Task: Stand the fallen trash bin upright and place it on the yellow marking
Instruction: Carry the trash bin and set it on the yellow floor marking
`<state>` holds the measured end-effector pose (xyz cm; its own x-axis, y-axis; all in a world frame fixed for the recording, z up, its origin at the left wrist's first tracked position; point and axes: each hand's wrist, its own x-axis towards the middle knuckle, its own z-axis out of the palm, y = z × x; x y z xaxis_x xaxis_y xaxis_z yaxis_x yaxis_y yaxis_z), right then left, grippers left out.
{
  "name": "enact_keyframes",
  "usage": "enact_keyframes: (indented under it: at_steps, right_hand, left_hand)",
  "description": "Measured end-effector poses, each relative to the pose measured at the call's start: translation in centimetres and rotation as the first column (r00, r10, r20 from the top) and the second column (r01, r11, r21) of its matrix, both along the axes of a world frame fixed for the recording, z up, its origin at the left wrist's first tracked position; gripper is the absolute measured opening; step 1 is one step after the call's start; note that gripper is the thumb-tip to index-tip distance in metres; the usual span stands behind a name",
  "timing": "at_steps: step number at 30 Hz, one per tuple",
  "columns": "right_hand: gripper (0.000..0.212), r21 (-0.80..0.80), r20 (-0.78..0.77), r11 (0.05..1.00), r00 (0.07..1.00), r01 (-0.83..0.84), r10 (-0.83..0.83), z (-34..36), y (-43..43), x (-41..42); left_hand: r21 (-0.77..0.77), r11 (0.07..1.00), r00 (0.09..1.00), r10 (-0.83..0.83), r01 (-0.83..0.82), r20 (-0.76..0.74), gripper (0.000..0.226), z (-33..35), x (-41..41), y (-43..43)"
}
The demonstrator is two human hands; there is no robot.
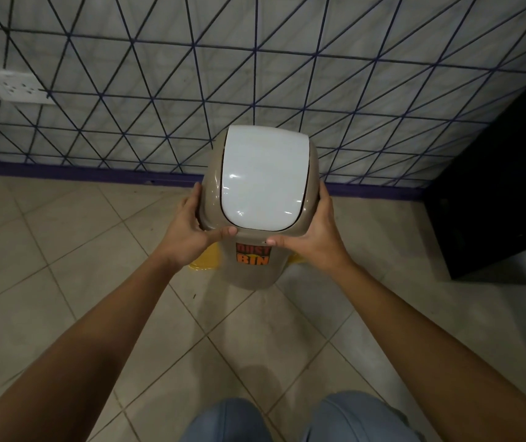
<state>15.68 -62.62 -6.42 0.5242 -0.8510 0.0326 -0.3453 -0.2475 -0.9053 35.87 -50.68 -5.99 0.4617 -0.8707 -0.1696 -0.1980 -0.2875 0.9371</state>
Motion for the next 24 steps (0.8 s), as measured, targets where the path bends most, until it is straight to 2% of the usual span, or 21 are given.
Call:
enact_keyframes:
  at_steps: [6,15,17,22,24]
  right_hand:
    - [0.14,0.03,-0.003,0.999,1.0,-0.014,0.014,0.2,-1.8,0.4]
    - [0.142,-0.013,-0.083,1.0,0.997,0.0,-0.001,-0.4,-4.2,1.2]
    - [0.139,-0.047,-0.099,0.999,0.995,0.011,-0.015,-0.2,-4.5,1.2]
    - [0.139,-0.123,-0.125,0.992,0.992,0.004,-0.019,0.2,-4.4,1.2]
    - [0.14,-0.122,-0.133,0.993,0.991,0.004,-0.02,0.4,-4.5,1.4]
  left_hand:
    - [0.025,1.0,0.999,0.007,-0.008,0.036,0.131,0.2,0.1,-1.5]
    - [-0.029,0.999,0.997,-0.035,0.037,0.065,0.116,-0.9,0.6,-3.3]
    - [-0.063,0.997,0.993,-0.037,0.044,0.114,0.115,-0.7,0.6,-3.5]
    - [-0.105,0.992,0.927,-0.028,0.072,0.373,0.133,-0.6,0.5,-4.4]
    - [-0.119,0.987,0.905,-0.045,0.105,0.424,0.137,-0.3,0.3,-4.7]
